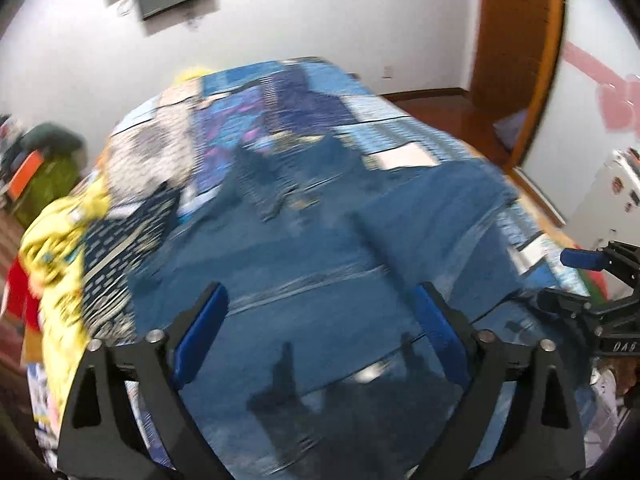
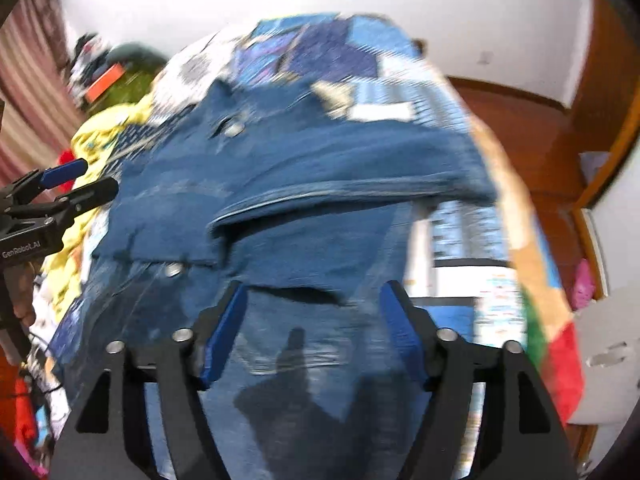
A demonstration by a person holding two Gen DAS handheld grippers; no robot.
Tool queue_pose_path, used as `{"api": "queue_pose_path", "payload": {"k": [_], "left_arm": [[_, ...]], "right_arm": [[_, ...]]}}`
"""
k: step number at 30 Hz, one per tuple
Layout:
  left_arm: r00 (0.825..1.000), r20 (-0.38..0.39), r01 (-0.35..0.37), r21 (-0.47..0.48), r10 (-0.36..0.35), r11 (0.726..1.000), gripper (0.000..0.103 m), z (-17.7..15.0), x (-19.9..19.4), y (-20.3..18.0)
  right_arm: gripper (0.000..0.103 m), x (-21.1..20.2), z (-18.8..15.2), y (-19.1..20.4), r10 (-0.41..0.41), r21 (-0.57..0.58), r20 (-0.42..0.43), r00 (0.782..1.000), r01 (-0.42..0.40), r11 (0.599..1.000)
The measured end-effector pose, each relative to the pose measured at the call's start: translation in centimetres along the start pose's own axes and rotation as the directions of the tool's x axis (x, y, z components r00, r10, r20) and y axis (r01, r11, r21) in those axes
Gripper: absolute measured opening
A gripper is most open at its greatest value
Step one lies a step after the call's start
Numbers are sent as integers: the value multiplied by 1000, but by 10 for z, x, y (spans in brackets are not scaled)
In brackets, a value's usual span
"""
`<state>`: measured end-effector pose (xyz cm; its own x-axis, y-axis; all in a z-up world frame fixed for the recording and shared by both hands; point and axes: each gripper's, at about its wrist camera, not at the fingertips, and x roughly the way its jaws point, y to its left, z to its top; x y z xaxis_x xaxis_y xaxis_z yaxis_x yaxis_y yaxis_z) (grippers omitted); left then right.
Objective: Fold large clothes
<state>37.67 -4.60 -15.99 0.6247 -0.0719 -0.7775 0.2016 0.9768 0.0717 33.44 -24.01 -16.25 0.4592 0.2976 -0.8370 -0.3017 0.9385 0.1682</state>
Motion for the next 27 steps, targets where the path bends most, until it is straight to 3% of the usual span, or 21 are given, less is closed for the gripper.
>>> {"api": "queue_pose_path", "payload": {"k": [4, 10, 15, 19, 22, 24, 27], "left_arm": [[998, -52, 27, 78, -23, 997, 99, 22, 33, -45], [990, -139, 32, 179, -6, 983, 99, 41, 86, -96], [990, -141, 14, 287, 28, 958, 99, 46, 116, -124], [993, -88, -41, 383, 81, 923, 97, 39, 130, -137], [996, -64, -30, 416, 62, 909, 75, 36, 130, -141], [997, -53, -22, 421, 49, 907, 53, 35, 126, -143], [998, -49, -6, 404, 28, 915, 29, 37, 120, -142]], "right_arm": [[74, -6, -3, -22, -81, 17, 40, 996, 81, 997], [74, 14, -2, -56, -103, 120, 13, 995, 101, 988], [74, 28, -3, -72, -108, 157, -34, 994, 113, 981], [74, 44, -9, -72, -70, 167, -79, 994, 83, 982], [75, 52, -15, -69, -49, 177, -81, 995, 63, 982], [75, 54, -17, -64, -74, 160, -74, 995, 85, 983], [75, 56, -19, -56, -125, 102, -73, 989, 132, 986]]}}
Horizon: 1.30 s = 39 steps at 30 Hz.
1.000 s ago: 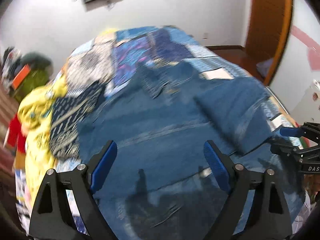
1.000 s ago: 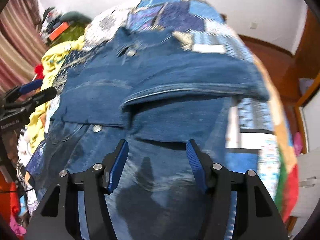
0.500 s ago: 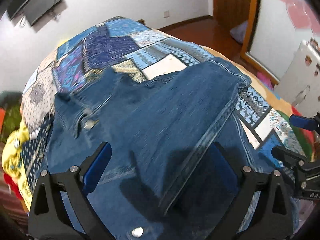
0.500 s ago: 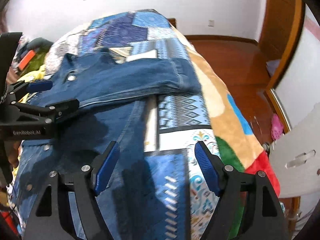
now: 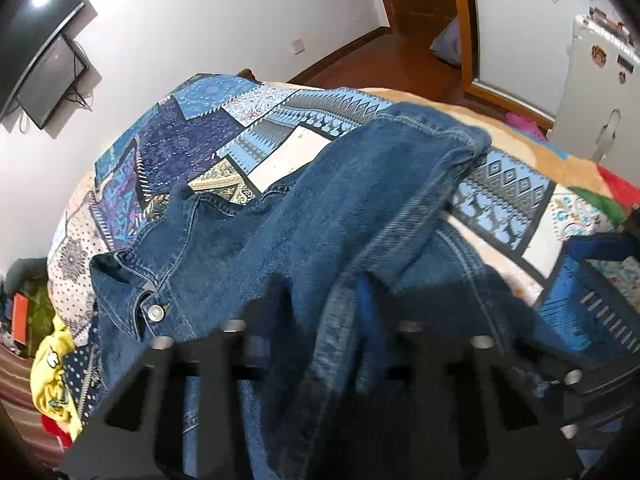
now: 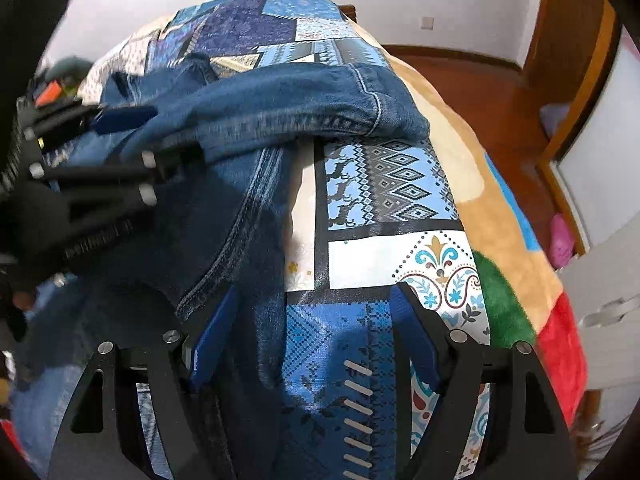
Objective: Fold large clothes
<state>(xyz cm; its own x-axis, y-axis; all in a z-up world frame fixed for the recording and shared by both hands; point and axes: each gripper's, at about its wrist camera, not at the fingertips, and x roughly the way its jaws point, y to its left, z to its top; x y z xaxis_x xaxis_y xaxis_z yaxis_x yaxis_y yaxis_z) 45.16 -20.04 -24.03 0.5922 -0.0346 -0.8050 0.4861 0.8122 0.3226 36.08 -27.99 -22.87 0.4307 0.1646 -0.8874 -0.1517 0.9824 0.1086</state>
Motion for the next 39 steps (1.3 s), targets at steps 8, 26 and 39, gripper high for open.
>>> {"api": "queue_pose_path", "payload": {"k": [8, 26, 39], "left_arm": [[999, 40, 9, -202, -1, 979, 15, -6, -29, 60], [994, -102, -66, -401, 27, 914, 28, -149, -55, 112], [998, 56, -16, -198, 28, 980, 64, -77, -77, 82]], "right_arm": [[75, 0, -11, 7, -77, -101, 13, 997, 78, 992], [76, 5, -7, 12, -95, -104, -8, 995, 94, 990], [76, -28, 13, 13, 28, -30, 34, 999, -27, 999]]}}
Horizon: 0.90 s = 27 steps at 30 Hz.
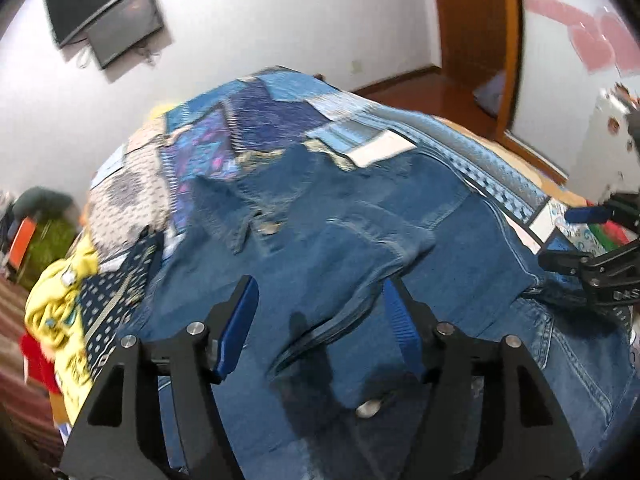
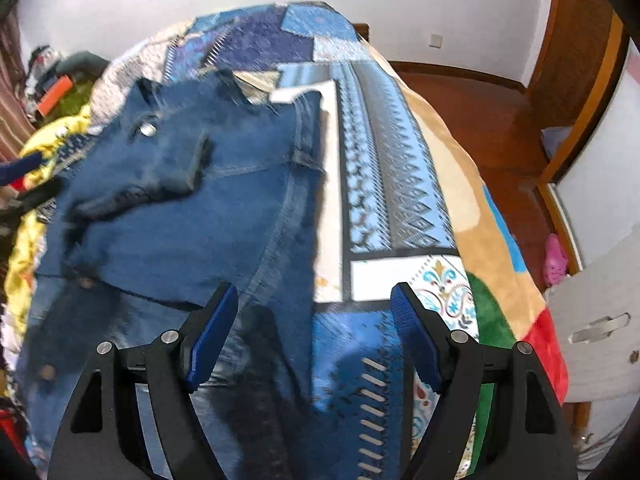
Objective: Fold large clothes
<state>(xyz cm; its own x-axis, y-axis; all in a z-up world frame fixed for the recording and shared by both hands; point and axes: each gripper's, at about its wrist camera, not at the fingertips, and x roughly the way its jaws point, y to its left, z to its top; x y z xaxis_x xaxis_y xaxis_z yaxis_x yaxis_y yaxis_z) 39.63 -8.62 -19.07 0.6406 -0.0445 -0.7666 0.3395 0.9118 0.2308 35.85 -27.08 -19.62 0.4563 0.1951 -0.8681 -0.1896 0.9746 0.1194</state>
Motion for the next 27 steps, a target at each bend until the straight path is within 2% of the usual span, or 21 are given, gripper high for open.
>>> {"api": "queue_pose_path", "payload": {"k": [4, 7, 9, 14, 16, 18, 23, 27], "left_arm": [[996, -91, 18, 45, -14, 999, 64, 2, 41, -21], [985, -166, 51, 28, -46, 998, 64, 1, 71, -30], [982, -180, 59, 2, -57, 998, 65, 3, 82, -32], [986, -158, 61, 5, -60, 998, 63, 14, 94, -39], [988, -146, 47, -2, -47, 999, 53, 17, 93, -37], [991, -127, 48, -23, -51, 999, 36, 18, 88, -32], [999, -31, 12, -59, -14, 998, 22, 20, 54, -15], [999, 30, 24, -107, -20, 994, 20, 17, 18, 13]], "right_arm": [[76, 0, 2, 9, 25, -19, 10, 1000, -25, 1000], [76, 8, 0, 16, 37, -32, -12, 999, -37, 999], [76, 13, -1, 18, 30, -33, -28, 999, -31, 999], [76, 36, -7, 19, 54, -2, -92, 994, -55, 998], [76, 37, -7, 16, 66, 13, -93, 993, -65, 998], [76, 36, -7, 15, 72, 18, -85, 994, -71, 997], [76, 35, -8, 16, 70, 12, -87, 994, -69, 998], [76, 34, -8, 17, 52, -1, -87, 995, -53, 999]]}}
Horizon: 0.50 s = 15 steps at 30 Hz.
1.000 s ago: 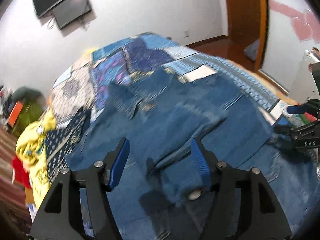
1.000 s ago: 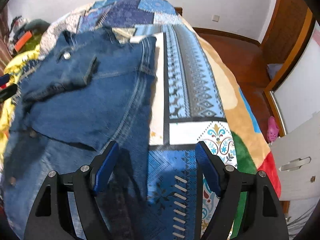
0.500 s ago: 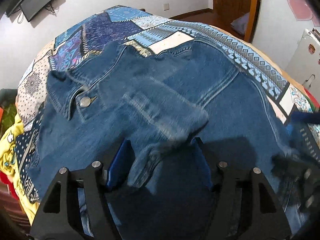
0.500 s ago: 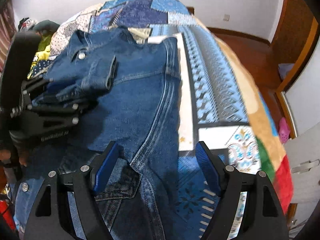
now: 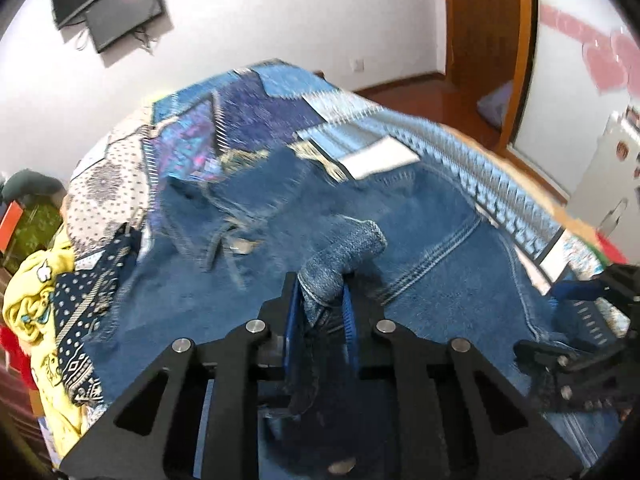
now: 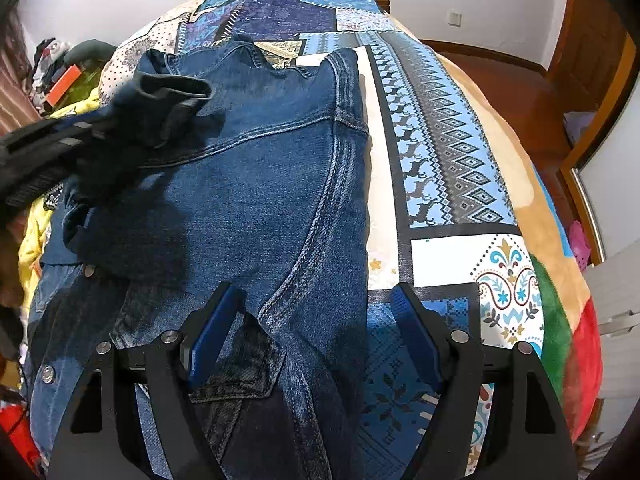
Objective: Fold large clothes
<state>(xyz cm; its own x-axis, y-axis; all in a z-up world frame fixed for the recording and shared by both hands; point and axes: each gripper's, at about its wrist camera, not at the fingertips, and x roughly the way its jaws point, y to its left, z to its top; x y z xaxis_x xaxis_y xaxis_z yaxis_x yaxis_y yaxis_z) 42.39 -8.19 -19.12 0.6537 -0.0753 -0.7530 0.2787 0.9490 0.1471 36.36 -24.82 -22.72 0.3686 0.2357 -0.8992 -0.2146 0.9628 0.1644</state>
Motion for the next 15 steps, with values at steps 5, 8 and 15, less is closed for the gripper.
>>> {"api": "queue_pose_path", "payload": {"k": [5, 8, 15], "left_arm": [[997, 70, -36, -86, 42, 996, 19, -6, -41, 48], [992, 95, -63, -159, 79, 985, 19, -13, -61, 82], [992, 62, -91, -296, 114, 951, 19, -51, -74, 145]], "right_arm": [[76, -10, 0, -1, -15, 9, 12, 1000, 15, 1000], [76, -18, 0, 1, -29, 1, 21, 999, 29, 1000], [76, -31, 6, 16, -17, 0, 50, 999, 17, 1000]]}}
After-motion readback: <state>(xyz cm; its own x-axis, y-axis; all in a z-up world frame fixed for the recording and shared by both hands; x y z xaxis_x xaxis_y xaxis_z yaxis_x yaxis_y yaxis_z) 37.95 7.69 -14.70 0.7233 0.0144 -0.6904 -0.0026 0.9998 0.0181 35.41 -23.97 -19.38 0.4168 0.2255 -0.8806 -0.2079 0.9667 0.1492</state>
